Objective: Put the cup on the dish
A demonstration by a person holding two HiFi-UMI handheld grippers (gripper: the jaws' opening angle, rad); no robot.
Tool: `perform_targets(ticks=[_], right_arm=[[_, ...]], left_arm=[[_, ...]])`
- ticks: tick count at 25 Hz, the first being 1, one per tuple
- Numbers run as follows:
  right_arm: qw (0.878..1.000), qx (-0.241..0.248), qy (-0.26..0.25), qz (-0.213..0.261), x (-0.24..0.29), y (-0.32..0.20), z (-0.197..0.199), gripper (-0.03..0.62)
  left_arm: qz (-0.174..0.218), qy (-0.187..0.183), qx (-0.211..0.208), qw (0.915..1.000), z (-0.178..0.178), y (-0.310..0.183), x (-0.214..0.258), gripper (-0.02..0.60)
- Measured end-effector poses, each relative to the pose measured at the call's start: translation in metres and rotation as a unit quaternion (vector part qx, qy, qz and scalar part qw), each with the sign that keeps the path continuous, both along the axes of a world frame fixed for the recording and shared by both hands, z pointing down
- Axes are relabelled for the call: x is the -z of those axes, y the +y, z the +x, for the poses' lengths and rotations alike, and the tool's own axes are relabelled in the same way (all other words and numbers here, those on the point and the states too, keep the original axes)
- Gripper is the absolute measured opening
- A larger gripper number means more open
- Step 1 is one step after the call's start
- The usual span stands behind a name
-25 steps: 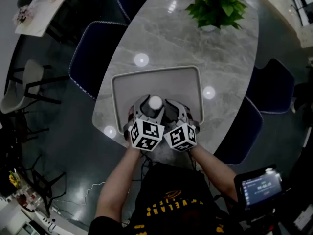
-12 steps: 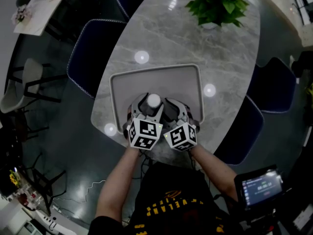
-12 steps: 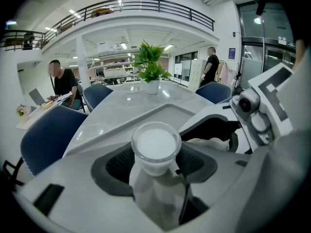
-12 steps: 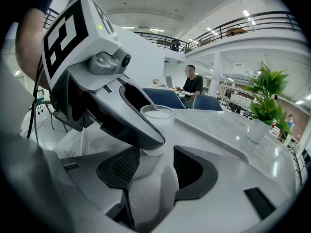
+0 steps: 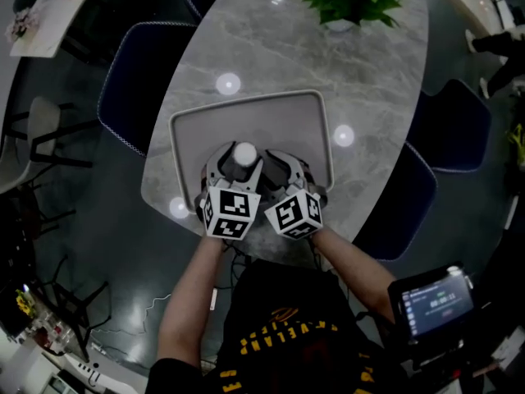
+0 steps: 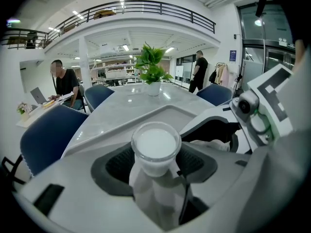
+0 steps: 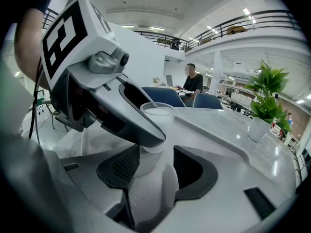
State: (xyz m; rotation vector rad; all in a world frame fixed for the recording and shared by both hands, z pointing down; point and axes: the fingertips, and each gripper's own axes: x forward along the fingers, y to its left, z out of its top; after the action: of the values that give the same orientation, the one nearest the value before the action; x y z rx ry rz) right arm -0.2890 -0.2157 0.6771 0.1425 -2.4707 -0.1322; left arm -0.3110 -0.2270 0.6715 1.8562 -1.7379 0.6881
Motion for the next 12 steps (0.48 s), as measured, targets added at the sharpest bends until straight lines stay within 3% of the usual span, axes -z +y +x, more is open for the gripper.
perform_targets(ticks=[8,12], right_arm=[[1.000,-0.007,0.005,-0.010,0.001,0.002,0.009,0.218],[1.000,-0.008,-0.001,-0.010,0.003,0.002,0.011,0.218]], left_arm=[[0.004,0.005,0.015,0.9999,0.002,0.005,0.002,0.264],[0.010,0.038,0.048,0.9981,-0.003,0.010,0.005,0.265]])
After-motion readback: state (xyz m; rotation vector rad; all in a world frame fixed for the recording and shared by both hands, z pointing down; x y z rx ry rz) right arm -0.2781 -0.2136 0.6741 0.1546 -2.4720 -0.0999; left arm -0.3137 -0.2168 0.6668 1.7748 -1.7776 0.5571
